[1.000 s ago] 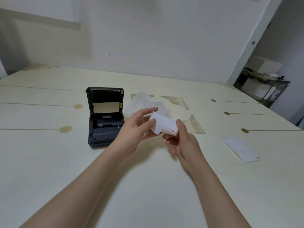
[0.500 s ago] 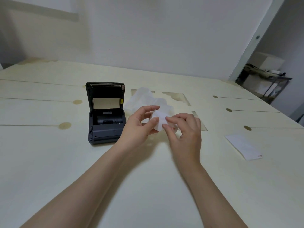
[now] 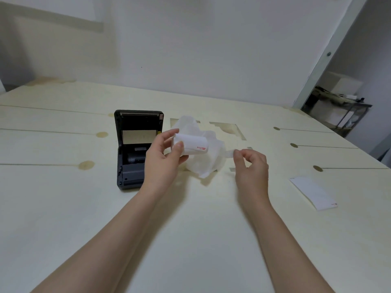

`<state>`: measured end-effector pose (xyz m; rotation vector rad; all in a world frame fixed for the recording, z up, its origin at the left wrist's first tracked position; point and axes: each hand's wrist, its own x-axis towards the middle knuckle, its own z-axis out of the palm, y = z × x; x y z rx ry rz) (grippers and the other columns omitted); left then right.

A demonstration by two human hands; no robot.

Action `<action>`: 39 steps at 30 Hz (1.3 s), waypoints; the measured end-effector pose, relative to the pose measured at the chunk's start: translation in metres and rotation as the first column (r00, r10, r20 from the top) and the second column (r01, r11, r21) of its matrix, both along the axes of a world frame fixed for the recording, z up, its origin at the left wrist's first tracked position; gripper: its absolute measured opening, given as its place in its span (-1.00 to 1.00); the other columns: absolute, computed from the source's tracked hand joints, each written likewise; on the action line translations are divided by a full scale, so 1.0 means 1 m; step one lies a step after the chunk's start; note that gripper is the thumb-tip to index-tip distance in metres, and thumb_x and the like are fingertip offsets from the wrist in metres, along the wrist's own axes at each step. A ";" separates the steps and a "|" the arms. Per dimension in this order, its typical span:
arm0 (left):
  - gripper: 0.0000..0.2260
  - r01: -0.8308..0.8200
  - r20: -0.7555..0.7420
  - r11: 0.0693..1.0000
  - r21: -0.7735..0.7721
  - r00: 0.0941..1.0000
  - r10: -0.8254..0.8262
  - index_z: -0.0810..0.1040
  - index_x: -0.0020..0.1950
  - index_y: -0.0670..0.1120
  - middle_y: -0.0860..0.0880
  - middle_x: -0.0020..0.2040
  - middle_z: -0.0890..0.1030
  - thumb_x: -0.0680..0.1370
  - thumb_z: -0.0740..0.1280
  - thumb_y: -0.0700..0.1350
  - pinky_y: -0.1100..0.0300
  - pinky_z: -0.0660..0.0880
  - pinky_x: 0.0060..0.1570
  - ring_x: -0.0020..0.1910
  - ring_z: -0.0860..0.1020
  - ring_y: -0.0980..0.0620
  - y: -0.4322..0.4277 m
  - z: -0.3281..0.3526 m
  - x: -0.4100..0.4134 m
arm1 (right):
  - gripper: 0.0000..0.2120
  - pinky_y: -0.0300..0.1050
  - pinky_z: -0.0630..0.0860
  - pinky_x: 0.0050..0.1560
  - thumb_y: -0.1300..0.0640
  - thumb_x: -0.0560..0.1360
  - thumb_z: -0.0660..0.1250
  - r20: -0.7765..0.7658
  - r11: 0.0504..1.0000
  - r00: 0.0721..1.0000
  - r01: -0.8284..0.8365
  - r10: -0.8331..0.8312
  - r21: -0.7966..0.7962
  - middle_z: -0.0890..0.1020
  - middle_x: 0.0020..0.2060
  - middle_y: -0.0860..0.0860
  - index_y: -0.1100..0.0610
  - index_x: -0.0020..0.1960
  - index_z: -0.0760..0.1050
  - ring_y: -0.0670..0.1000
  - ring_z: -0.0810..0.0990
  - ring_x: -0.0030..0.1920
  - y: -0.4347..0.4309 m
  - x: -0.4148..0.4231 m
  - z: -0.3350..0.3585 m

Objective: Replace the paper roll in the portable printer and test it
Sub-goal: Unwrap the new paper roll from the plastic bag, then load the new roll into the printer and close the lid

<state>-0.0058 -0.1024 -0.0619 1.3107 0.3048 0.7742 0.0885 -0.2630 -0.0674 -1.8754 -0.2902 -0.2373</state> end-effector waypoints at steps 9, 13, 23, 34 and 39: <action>-0.75 -0.119 0.027 0.991 -0.066 0.992 0.121 0.51 0.24 -0.01 -0.14 0.23 0.56 0.61 0.27 -0.25 0.28 0.61 -0.08 -0.10 0.66 0.27 0.004 -0.002 0.001 | -0.67 -0.05 0.38 -0.04 -0.08 0.52 0.29 -0.168 0.973 0.973 -0.182 0.157 -0.144 0.62 -0.22 -0.26 -0.08 -0.39 0.59 0.06 0.42 0.03 0.045 0.026 0.018; -0.77 -0.086 0.010 0.994 -0.059 0.996 0.087 0.51 0.18 0.05 -0.11 0.22 0.56 0.61 0.27 -0.24 0.27 0.61 -0.08 -0.10 0.67 0.21 0.000 -0.001 0.000 | -0.87 0.01 0.27 0.28 -0.02 0.49 0.36 -0.073 0.709 0.997 -0.058 0.009 -0.703 0.38 0.37 -0.05 0.02 -0.08 0.63 0.12 0.26 0.38 0.054 0.029 0.004; -0.76 0.013 -0.070 1.000 0.021 0.998 -0.011 0.54 0.19 0.07 -0.11 0.19 0.58 0.59 0.30 -0.21 0.13 0.65 -0.03 -0.04 0.69 -0.04 -0.009 -0.003 0.000 | -0.80 -0.12 0.27 0.11 0.01 0.49 0.37 0.315 0.954 0.947 0.155 -0.069 -0.257 0.54 0.19 0.04 0.09 0.05 0.58 0.15 0.39 0.26 0.027 0.016 0.004; -0.75 0.123 -0.136 0.989 0.082 0.984 -0.111 0.53 0.25 0.01 -0.14 0.14 0.62 0.58 0.33 -0.18 0.12 0.65 -0.04 -0.07 0.69 -0.03 -0.001 0.008 -0.021 | -0.64 -0.09 0.55 0.04 0.15 0.45 0.47 0.261 0.833 0.842 -0.329 0.472 -0.445 0.55 -0.02 -0.24 0.04 0.24 0.60 0.02 0.57 0.06 0.024 -0.023 0.027; -0.66 0.131 -0.133 0.984 0.123 0.984 -0.114 0.53 0.30 0.05 -0.04 0.10 0.67 0.54 0.40 -0.16 0.10 0.64 0.00 -0.04 0.70 0.00 0.022 0.018 -0.043 | -0.72 -0.12 0.59 0.01 0.14 0.51 0.41 0.147 0.853 0.860 -0.436 0.489 -0.288 0.57 -0.05 -0.33 -0.01 0.21 0.62 0.01 0.63 0.04 0.037 -0.039 0.037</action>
